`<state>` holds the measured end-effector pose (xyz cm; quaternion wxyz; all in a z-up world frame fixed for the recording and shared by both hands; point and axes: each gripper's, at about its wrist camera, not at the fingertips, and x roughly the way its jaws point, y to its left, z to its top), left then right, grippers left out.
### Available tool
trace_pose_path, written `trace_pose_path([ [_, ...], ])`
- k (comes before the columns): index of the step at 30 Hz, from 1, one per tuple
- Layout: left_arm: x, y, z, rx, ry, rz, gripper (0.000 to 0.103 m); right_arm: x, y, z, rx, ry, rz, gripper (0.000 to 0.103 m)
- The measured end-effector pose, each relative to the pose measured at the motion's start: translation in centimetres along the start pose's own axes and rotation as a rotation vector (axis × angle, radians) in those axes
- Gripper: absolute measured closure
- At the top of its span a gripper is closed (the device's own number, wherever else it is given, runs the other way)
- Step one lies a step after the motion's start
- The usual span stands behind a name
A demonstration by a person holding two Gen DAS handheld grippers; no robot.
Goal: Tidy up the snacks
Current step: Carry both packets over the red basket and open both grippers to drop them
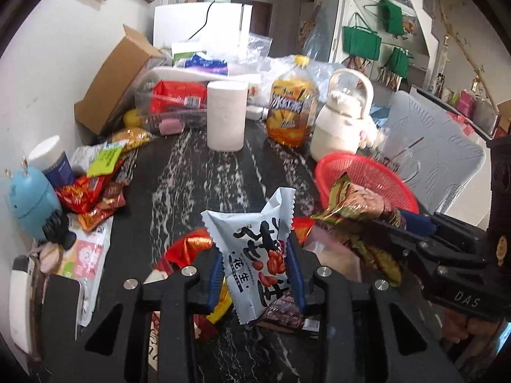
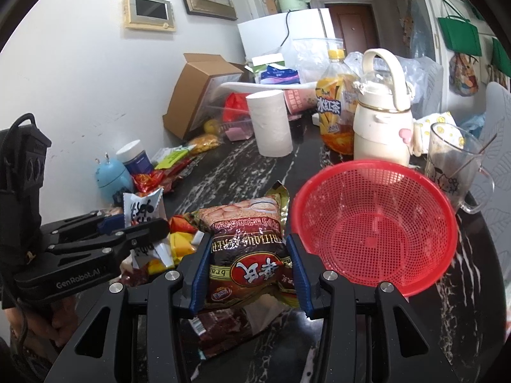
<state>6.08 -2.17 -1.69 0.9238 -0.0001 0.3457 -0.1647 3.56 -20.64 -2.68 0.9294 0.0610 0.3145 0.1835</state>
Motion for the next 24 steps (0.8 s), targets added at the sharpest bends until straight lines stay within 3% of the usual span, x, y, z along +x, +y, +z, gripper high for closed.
trace_pose_path([
  [12,-1.2,-3.2,3.3,0.066,-0.065,-0.080,0.069,-3.2,-0.3,2.0,-0.020,-0.052,-0.035,0.059],
  [24,2.4,-8.0,5.8,0.139,-0.026,-0.205,0.069,-4.8,-5.0,1.9,0.069,-0.059,-0.143,0.059],
])
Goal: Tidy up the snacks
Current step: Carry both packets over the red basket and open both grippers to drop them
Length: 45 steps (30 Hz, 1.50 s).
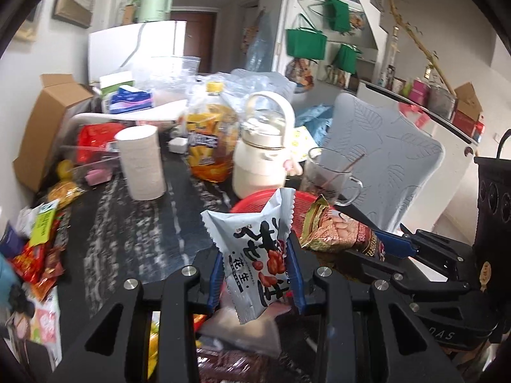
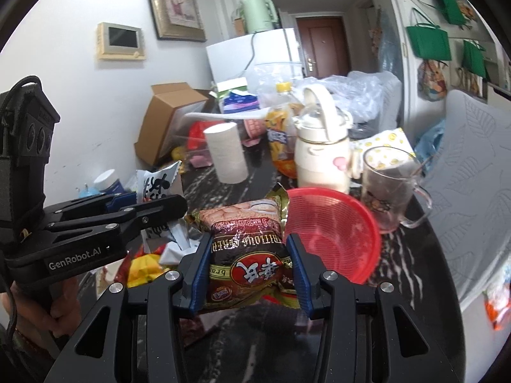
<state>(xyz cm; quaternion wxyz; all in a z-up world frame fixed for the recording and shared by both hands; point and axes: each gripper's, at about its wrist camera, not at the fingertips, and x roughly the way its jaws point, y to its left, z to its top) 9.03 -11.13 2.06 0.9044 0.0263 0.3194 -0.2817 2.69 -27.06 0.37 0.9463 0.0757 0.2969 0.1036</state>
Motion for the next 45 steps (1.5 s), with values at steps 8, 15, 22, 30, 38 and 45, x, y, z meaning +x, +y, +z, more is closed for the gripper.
trace_pose_path([
  [8,3.4,-1.8,2.1,0.057,0.033,-0.034,0.069,1.4,-3.7,0.5,0.057,0.023,-0.050,0.059],
  [15,7.1,-2.0,3.1,0.089,0.095,-0.024,0.069,3.5,-6.3,0.9,0.091,0.044,-0.080,0.059],
  [22,10.6,-1.6,3.4,0.093,0.148,-0.027,0.069,6.0,-7.8,1.7,0.090,0.062,-0.105,0.059],
  [30,12.5,-1.0,3.3,0.099,0.186,0.017,0.068,8.4,-7.9,1.6,0.070,0.102,-0.110,0.057],
  [38,13.6,-1.4,2.7,0.096,0.247,-0.012,0.052,8.0,-8.0,1.5,0.060,0.086,-0.118,0.053],
  [45,13.3,-0.8,2.8,0.079,0.248,0.020,0.039,8.2,-8.3,1.6,0.070,0.098,-0.135,0.053],
])
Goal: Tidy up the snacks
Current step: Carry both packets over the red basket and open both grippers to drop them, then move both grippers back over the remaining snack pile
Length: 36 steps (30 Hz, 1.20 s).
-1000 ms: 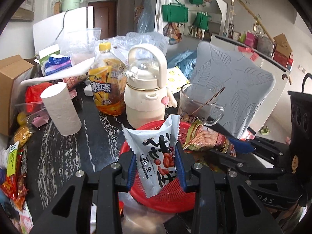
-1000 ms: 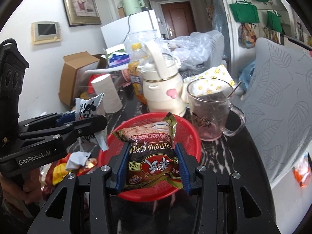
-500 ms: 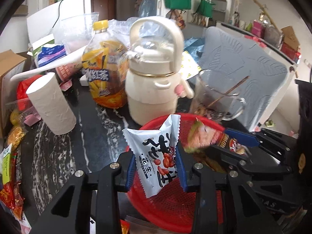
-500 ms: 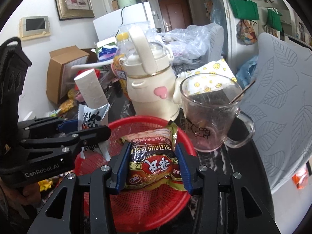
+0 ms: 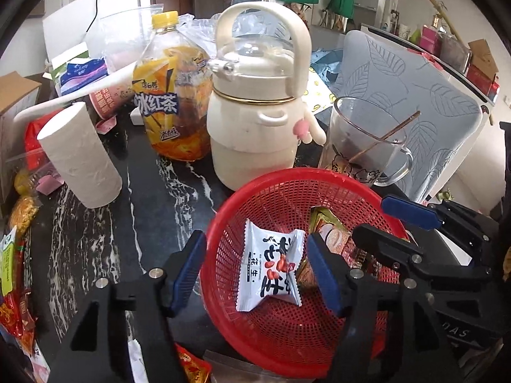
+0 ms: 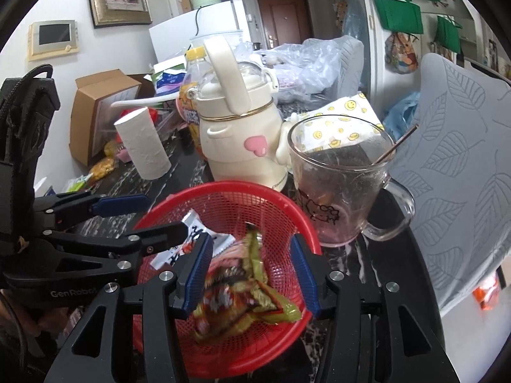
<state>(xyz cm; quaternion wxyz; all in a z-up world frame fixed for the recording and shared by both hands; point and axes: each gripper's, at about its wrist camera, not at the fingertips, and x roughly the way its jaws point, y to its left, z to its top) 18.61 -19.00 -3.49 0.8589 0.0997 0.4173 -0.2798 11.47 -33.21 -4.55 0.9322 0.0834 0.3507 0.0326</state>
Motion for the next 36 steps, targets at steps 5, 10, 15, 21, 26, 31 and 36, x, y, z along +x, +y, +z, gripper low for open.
trace_pose_path([
  [5,-1.0,0.4,0.0,-0.013,-0.016,0.000,0.039,-0.4,0.5,0.2,-0.008,0.000,0.002,0.053],
  [10,-3.4,0.5,0.0,-0.015,-0.062,0.026,0.039,-2.0,1.5,0.6,-0.024,-0.031,0.003,0.053],
  [15,-6.4,0.9,-0.3,-0.028,-0.117,0.043,0.039,-3.9,3.1,0.9,-0.056,-0.067,0.007,0.052],
  [21,-9.9,1.2,-1.1,-0.036,-0.182,0.055,0.039,-6.2,5.2,1.0,-0.087,-0.105,0.020,0.052],
  [26,-12.3,1.7,-2.2,-0.052,-0.214,0.065,0.039,-8.0,6.9,0.7,-0.111,-0.140,0.033,0.052],
  [31,-14.4,2.3,-3.7,-0.079,-0.240,0.081,0.039,-9.3,8.9,0.1,-0.147,-0.154,0.059,0.052],
  [36,-16.3,3.2,-5.7,-0.119,-0.260,0.098,0.039,-10.5,10.9,-0.5,-0.183,-0.162,0.092,0.052],
])
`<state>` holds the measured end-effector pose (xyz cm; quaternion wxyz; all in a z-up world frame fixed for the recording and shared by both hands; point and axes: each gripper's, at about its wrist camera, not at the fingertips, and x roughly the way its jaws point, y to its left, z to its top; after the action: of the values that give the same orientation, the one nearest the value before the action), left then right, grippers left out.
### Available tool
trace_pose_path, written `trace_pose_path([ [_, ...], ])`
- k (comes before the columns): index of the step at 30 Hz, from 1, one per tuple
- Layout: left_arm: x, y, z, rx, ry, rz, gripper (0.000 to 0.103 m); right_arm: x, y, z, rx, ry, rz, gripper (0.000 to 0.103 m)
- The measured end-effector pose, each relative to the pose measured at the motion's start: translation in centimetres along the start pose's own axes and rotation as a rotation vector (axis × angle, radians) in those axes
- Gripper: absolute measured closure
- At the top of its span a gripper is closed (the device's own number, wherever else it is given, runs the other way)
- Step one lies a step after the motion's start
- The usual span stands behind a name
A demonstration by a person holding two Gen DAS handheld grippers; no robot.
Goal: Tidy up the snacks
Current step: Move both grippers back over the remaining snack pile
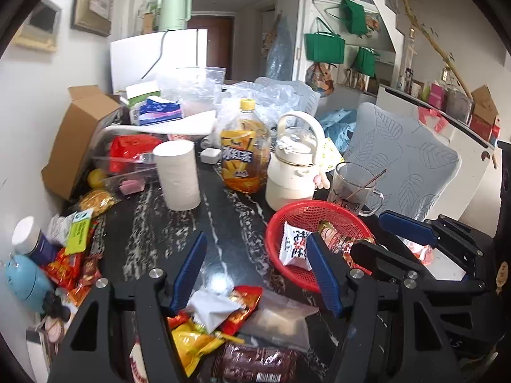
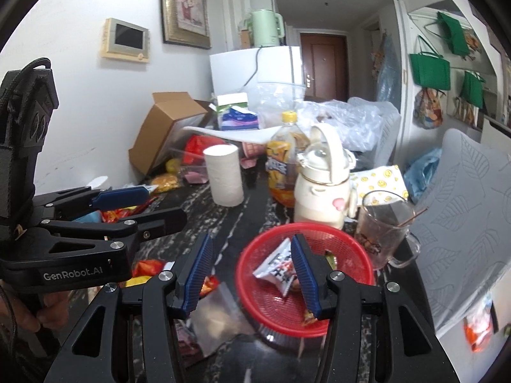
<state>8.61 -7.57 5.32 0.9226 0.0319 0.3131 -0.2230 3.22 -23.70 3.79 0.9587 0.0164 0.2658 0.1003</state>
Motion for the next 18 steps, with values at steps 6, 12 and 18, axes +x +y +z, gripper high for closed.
trace_pose_path([
  [6,-1.6,1.2,-1.6,-0.028,0.003,0.021,0.039,-0.4,2.1,-0.7,-0.021,0.014,0.060,0.052],
  [12,-2.3,2.5,-3.3,-0.062,0.028,0.050,0.039,0.2,3.7,-1.5,-0.038,0.046,0.107,0.052],
  [18,-2.2,3.8,-5.3,-0.095,0.062,0.068,0.039,1.4,4.8,-2.6,-0.043,0.090,0.156,0.052],
])
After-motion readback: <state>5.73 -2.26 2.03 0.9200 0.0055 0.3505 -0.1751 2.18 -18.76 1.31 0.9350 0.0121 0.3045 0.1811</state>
